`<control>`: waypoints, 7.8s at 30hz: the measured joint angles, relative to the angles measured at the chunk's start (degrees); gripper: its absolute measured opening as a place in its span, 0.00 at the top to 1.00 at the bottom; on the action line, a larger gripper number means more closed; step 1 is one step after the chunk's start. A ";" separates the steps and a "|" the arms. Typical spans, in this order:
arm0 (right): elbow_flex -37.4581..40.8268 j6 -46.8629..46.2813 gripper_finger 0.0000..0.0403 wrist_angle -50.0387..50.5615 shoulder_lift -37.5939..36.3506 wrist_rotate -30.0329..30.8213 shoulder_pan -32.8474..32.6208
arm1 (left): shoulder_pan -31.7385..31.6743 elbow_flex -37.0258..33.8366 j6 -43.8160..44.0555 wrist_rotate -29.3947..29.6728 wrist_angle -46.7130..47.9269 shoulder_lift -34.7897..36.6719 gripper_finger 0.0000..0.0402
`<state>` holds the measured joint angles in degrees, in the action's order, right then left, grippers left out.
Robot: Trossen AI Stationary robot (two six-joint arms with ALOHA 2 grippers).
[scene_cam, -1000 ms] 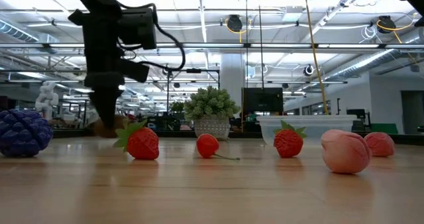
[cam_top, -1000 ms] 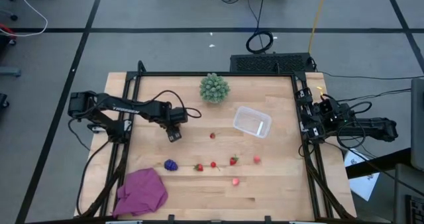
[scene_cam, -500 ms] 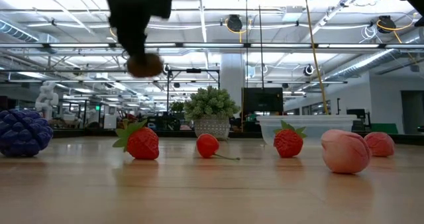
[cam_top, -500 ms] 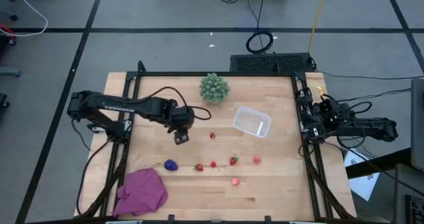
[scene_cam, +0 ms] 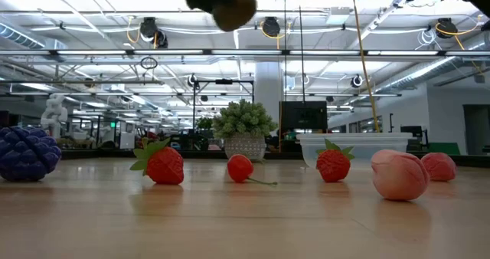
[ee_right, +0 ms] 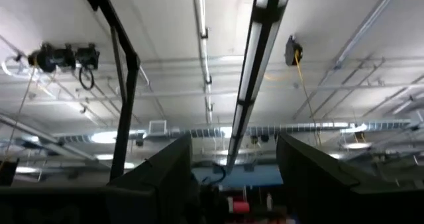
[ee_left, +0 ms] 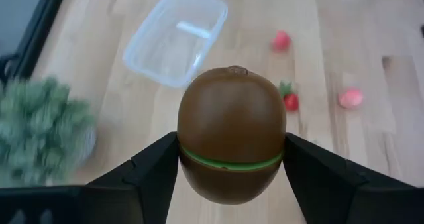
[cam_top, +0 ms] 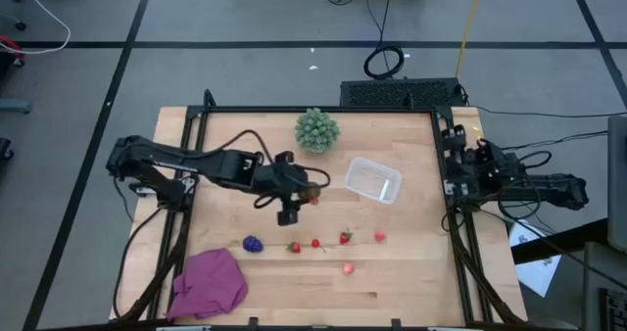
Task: Pick and placing Produce into tupperware
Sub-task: Put the brown kiwi into the transparent bin
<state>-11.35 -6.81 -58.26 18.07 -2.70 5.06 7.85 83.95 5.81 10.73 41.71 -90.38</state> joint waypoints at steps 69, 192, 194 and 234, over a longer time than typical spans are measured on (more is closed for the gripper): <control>0.00 5.07 0.48 51.40 -1.72 41.66 -0.02 | -15.66 9.76 -8.54 -14.32 -35.67 -29.99 0.37; -0.02 -10.27 0.17 24.00 18.24 -9.22 -0.79 | -11.73 9.76 -6.10 -23.83 -29.59 -19.73 0.37; -0.02 -9.90 0.17 23.36 18.79 -9.16 -0.79 | -11.73 9.76 -6.09 -23.70 -29.61 -19.74 0.37; -0.02 0.48 0.17 17.72 21.30 -2.46 -0.59 | -11.56 9.74 -3.86 -21.13 -37.11 -22.02 0.37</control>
<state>-11.38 -6.33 -40.53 39.38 -5.16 4.47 -3.70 93.69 1.94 -10.40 4.60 -112.40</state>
